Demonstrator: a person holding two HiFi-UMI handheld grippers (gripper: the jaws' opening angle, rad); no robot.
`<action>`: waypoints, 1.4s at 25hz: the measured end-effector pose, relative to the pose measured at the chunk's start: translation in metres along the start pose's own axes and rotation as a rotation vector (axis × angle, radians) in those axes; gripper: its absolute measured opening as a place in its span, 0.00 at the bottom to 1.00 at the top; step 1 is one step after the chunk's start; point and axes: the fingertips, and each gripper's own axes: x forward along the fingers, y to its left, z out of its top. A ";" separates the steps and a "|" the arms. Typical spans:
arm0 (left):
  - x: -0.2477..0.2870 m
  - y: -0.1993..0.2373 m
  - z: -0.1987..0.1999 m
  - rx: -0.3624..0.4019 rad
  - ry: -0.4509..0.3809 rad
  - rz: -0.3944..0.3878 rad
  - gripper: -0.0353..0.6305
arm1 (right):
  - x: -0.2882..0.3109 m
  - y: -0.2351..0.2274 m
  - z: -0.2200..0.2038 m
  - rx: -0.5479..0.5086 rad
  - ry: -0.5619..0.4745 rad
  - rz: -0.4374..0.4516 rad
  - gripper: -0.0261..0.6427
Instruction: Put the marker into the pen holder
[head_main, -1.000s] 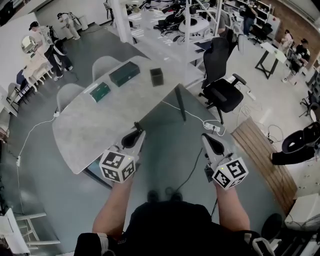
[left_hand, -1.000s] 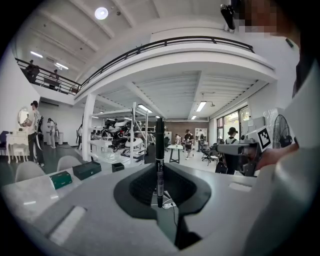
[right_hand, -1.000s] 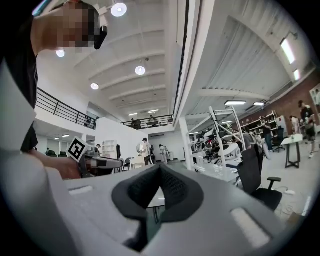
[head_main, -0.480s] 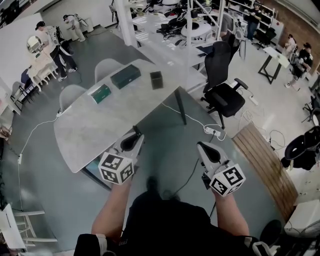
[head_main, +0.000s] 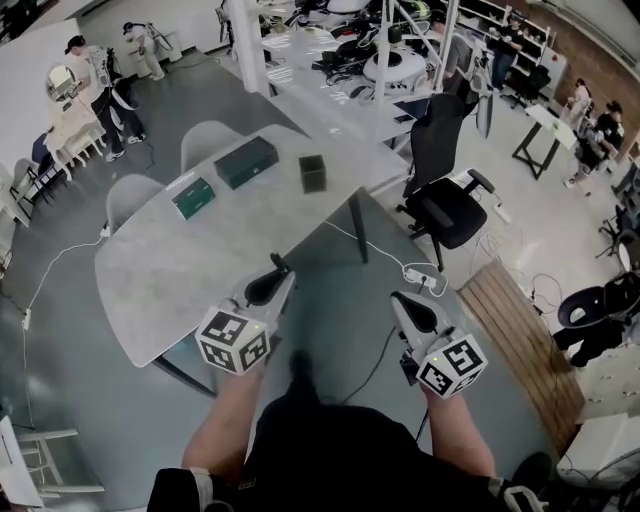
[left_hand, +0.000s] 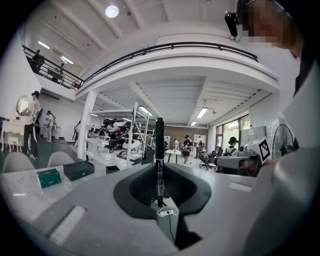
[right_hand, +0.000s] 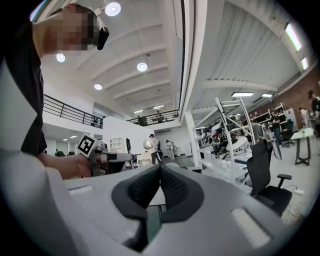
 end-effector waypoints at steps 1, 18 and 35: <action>0.007 0.009 0.003 0.004 -0.005 -0.006 0.13 | 0.012 -0.005 0.000 -0.002 0.007 -0.002 0.04; 0.107 0.239 0.010 -0.044 0.035 -0.050 0.13 | 0.255 -0.059 0.002 0.024 0.079 -0.054 0.04; 0.224 0.305 -0.006 -0.083 0.078 -0.047 0.13 | 0.357 -0.174 0.004 0.067 0.054 -0.032 0.04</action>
